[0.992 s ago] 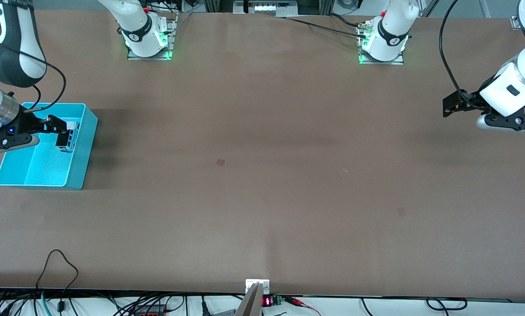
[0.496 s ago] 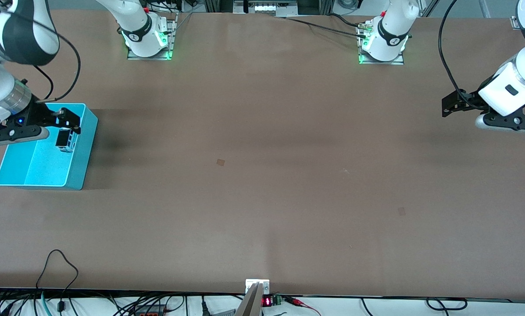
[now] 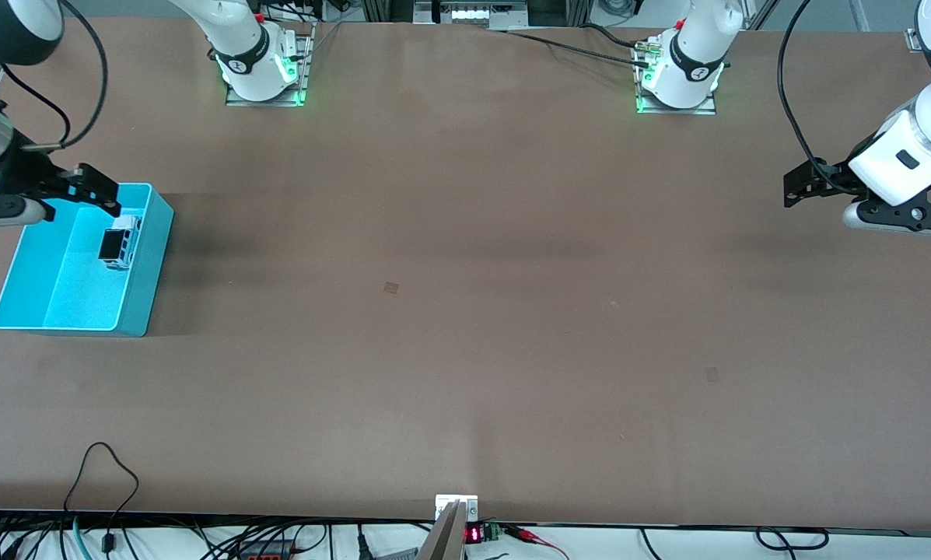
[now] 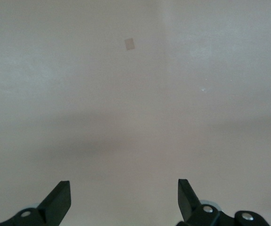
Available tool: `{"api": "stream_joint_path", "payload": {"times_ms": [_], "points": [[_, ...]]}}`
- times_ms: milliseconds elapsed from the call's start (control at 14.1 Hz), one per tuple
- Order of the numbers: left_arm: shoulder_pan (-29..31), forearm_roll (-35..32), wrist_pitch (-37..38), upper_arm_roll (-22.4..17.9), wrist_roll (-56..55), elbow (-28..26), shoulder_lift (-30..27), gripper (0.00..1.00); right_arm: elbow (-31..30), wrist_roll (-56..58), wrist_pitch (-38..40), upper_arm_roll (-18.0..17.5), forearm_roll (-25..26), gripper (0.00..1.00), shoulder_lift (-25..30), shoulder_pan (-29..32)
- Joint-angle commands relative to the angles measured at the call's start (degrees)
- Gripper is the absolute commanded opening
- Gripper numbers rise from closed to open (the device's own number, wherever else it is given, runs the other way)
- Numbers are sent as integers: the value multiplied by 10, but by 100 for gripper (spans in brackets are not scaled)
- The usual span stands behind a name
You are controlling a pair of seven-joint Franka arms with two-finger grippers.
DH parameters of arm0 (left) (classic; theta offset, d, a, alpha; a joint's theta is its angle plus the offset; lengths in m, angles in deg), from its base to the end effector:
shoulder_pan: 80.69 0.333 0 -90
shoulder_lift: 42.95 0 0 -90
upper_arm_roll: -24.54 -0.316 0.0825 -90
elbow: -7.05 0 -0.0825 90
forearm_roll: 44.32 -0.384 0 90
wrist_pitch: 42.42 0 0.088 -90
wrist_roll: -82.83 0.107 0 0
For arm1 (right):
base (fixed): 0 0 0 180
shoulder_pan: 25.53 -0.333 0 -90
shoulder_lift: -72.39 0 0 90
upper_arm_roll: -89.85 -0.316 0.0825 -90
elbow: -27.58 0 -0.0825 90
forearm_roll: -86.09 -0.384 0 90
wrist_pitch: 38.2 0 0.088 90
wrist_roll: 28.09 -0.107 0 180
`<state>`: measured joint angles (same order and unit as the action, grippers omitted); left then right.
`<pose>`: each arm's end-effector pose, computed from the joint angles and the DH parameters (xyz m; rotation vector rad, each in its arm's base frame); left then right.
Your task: Wind and store white jeep toy
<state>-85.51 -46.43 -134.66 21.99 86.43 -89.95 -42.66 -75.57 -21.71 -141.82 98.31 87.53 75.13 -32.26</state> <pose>0.5534 -0.0182 0.5674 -3.0983 0.1636 0.1375 0.5535 -0.0203 0.5622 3.1161 0.1347 0.0845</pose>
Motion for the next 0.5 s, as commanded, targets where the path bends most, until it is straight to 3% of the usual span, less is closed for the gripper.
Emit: {"api": "stream_joint_path", "payload": {"times_ms": [0,213,425], "points": [[3,-9,11,1,9,6,-4,100,44,-9,50,-68,-14,100,0,61],[3,-9,11,1,9,6,-4,100,73,-57,89,-74,-46,100,1,47],[3,-9,11,1,9,6,-4,100,76,-51,88,-81,-43,100,7,44]]}}
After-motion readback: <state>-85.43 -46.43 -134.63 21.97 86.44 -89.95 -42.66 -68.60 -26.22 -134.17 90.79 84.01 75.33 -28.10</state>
